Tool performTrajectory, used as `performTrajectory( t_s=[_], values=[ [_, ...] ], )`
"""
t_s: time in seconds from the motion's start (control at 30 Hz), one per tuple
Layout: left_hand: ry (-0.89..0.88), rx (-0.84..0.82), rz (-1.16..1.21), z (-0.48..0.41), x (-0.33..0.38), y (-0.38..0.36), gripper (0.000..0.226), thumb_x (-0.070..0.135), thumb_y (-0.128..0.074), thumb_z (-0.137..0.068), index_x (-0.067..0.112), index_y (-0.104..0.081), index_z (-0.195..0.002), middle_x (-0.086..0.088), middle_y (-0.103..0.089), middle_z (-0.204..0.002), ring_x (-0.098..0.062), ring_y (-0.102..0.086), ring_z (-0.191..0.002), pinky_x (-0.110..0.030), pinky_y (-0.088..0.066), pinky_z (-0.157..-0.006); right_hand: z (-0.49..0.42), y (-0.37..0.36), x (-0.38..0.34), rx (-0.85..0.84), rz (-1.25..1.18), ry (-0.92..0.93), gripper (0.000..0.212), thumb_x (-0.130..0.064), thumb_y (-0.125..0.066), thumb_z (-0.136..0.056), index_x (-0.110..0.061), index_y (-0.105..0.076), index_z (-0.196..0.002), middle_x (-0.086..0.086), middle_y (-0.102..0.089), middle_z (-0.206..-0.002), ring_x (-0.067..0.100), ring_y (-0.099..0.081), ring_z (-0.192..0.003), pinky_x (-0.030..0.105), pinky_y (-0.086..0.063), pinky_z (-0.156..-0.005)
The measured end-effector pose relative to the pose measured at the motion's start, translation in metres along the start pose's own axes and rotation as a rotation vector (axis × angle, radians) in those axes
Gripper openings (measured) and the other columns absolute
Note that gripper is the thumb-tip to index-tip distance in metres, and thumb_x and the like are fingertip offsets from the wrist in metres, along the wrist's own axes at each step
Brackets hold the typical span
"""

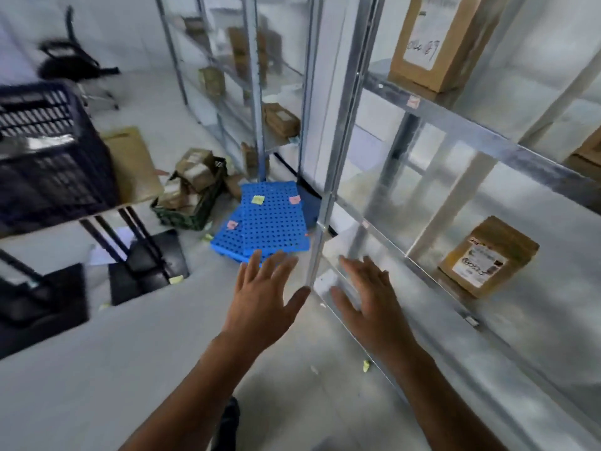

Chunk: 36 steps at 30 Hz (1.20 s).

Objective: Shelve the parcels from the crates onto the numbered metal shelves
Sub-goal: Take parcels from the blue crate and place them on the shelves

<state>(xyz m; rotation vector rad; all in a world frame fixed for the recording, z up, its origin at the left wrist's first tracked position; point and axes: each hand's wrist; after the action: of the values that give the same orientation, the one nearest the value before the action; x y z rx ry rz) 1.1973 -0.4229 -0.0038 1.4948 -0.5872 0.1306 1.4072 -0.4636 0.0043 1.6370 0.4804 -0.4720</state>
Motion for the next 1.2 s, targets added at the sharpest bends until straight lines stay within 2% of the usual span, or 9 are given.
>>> performTrajectory(
  t_s=[0.1, 0.3, 0.43, 0.6, 0.77, 0.9, 0.93, 1.07, 1.2],
  values=[
    [0.115, 0.065, 0.017, 0.012, -0.053, 0.018, 0.066, 0.063, -0.046, -0.099, 0.035, -0.035, -0.157, 0.003, -0.027, -0.168, -0.030, -0.007, -0.158, -0.046, -0.007, -0.128, -0.020, -0.041, -0.039, -0.062, 0.051, 0.104, 0.062, -0.042, -0.060, -0.102, -0.019, -0.045, -0.158, 0.008, -0.042, -0.164, 0.030, -0.026, -0.158, 0.055, -0.021, -0.126],
    [0.293, 0.115, 0.036, 0.039, -0.177, 0.071, 0.069, 0.064, -0.043, -0.100, 0.037, -0.026, -0.161, 0.005, -0.016, -0.171, -0.027, 0.005, -0.159, -0.042, -0.002, -0.128, -0.080, -0.132, -0.149, -0.245, 0.154, 0.229, 0.065, -0.055, -0.045, -0.105, -0.035, -0.025, -0.164, 0.000, -0.019, -0.174, 0.022, -0.006, -0.162, 0.046, -0.005, -0.131],
    [0.420, 0.176, 0.032, 0.057, -0.269, 0.114, 0.068, 0.066, -0.038, -0.100, 0.040, -0.023, -0.161, 0.007, -0.018, -0.171, -0.027, 0.004, -0.159, -0.043, 0.001, -0.128, -0.112, -0.195, -0.235, -0.331, 0.092, 0.301, 0.066, -0.062, -0.036, -0.103, -0.042, -0.020, -0.164, -0.007, -0.008, -0.175, 0.017, 0.002, -0.162, 0.045, -0.004, -0.131],
    [0.521, 0.231, 0.031, 0.067, -0.361, 0.168, 0.067, 0.064, -0.040, -0.101, 0.038, -0.025, -0.161, 0.006, -0.022, -0.170, -0.029, 0.001, -0.159, -0.046, 0.002, -0.127, -0.148, -0.250, -0.323, -0.347, 0.026, 0.383, 0.078, -0.078, -0.019, -0.093, -0.045, -0.021, -0.163, -0.012, -0.009, -0.174, 0.012, 0.002, -0.161, 0.047, -0.008, -0.131],
    [0.565, 0.296, 0.069, 0.045, -0.422, 0.197, 0.065, 0.064, -0.043, -0.100, 0.039, -0.031, -0.158, 0.007, -0.026, -0.168, -0.027, -0.002, -0.159, -0.046, -0.003, -0.128, -0.194, -0.289, -0.375, -0.379, -0.031, 0.423, 0.081, -0.081, -0.020, -0.094, -0.041, -0.024, -0.164, -0.007, -0.014, -0.174, 0.013, 0.000, -0.161, 0.047, -0.011, -0.131],
    [0.586, 0.311, 0.078, 0.010, -0.467, 0.206, 0.065, 0.067, -0.039, -0.098, 0.041, -0.030, -0.157, 0.008, -0.025, -0.169, -0.025, 0.001, -0.159, -0.048, -0.004, -0.129, -0.245, -0.320, -0.402, -0.382, -0.044, 0.420, 0.081, -0.075, -0.022, -0.093, -0.038, -0.023, -0.165, -0.005, -0.019, -0.173, 0.014, -0.008, -0.161, 0.032, -0.003, -0.127],
    [0.592, 0.315, 0.075, -0.001, -0.478, 0.207, 0.065, 0.068, -0.039, -0.098, 0.041, -0.030, -0.157, 0.008, -0.024, -0.169, -0.025, 0.001, -0.159, -0.048, -0.004, -0.129, -0.260, -0.328, -0.407, -0.373, -0.054, 0.412, 0.081, -0.074, -0.022, -0.093, -0.037, -0.024, -0.165, -0.004, -0.022, -0.172, 0.016, -0.012, -0.160, 0.031, -0.005, -0.125],
    [0.615, 0.338, 0.031, -0.052, -0.519, 0.221, 0.065, 0.068, -0.040, -0.099, 0.040, -0.031, -0.157, 0.009, -0.024, -0.169, -0.022, 0.001, -0.158, -0.047, -0.002, -0.127, -0.329, -0.358, -0.425, -0.345, -0.100, 0.417, 0.077, -0.073, -0.025, -0.098, -0.035, -0.027, -0.164, -0.001, -0.028, -0.171, 0.018, -0.020, -0.159, 0.047, -0.026, -0.127],
    [0.660, 0.323, -0.011, -0.106, -0.556, 0.254, 0.068, 0.070, -0.038, -0.098, 0.041, -0.026, -0.159, 0.009, -0.020, -0.170, -0.022, 0.001, -0.159, -0.046, -0.002, -0.126, -0.404, -0.375, -0.447, -0.352, -0.137, 0.450, 0.078, -0.071, -0.025, -0.098, -0.031, -0.031, -0.163, 0.001, -0.029, -0.171, 0.020, -0.016, -0.160, 0.048, -0.022, -0.128]
  ],
)
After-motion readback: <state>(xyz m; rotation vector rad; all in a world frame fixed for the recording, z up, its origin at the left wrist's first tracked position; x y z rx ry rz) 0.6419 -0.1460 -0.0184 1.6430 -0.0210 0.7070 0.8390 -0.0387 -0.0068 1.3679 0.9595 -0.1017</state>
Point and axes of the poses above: each hand's wrist, its own z-axis away from the middle knuckle, its own y-axis out of the back of the hand, x = y × z
